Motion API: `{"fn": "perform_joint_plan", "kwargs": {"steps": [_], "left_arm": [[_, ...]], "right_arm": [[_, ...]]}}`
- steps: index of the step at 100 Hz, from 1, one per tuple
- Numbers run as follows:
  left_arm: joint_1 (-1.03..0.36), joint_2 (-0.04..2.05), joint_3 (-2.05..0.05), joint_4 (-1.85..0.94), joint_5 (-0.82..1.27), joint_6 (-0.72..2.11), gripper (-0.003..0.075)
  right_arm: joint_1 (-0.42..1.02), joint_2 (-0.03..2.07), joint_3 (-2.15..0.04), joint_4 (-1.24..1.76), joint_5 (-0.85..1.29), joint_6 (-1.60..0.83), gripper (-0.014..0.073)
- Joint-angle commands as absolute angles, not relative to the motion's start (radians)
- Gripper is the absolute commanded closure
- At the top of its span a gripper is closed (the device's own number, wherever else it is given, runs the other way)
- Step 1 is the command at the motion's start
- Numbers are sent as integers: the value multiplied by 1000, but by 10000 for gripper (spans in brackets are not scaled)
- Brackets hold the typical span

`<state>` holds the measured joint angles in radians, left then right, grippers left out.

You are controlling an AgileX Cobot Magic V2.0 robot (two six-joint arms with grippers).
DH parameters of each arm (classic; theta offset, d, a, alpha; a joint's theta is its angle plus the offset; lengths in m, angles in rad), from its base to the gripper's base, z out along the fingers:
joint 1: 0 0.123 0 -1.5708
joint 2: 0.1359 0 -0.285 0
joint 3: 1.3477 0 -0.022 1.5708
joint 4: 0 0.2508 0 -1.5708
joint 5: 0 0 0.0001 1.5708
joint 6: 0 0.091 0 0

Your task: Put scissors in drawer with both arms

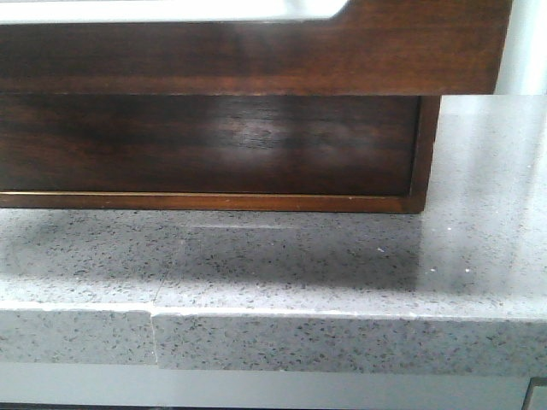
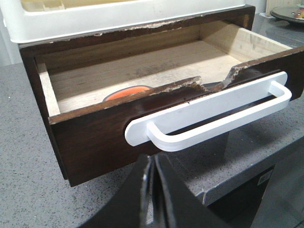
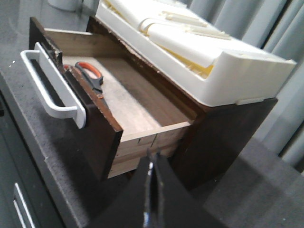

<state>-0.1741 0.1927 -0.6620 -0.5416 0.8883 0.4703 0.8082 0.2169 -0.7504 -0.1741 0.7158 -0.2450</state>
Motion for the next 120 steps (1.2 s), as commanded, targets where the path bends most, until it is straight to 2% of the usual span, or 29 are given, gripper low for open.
{"fn": "perform_joint_plan", "kwargs": {"steps": [1, 56, 77, 94, 106, 120], "left_arm": [[-178, 208, -695, -572, 812, 471, 740], [-178, 208, -695, -573, 812, 471, 740], [-169, 195, -628, -535, 801, 474, 740], [-139, 94, -449, -297, 524, 438, 740], [-127, -1, -294, -30, 306, 158, 740], [-127, -36, -177, 130, 282, -86, 740]], "right_arm": [[808, 178, -758, -212, 601, -238, 659], [808, 146, -758, -212, 603, -238, 659], [808, 146, -758, -212, 603, -238, 659], [808, 146, -758, -212, 603, -238, 659], [808, 146, -758, -212, 603, -238, 659], [808, 146, -758, -212, 603, -238, 659]]}}
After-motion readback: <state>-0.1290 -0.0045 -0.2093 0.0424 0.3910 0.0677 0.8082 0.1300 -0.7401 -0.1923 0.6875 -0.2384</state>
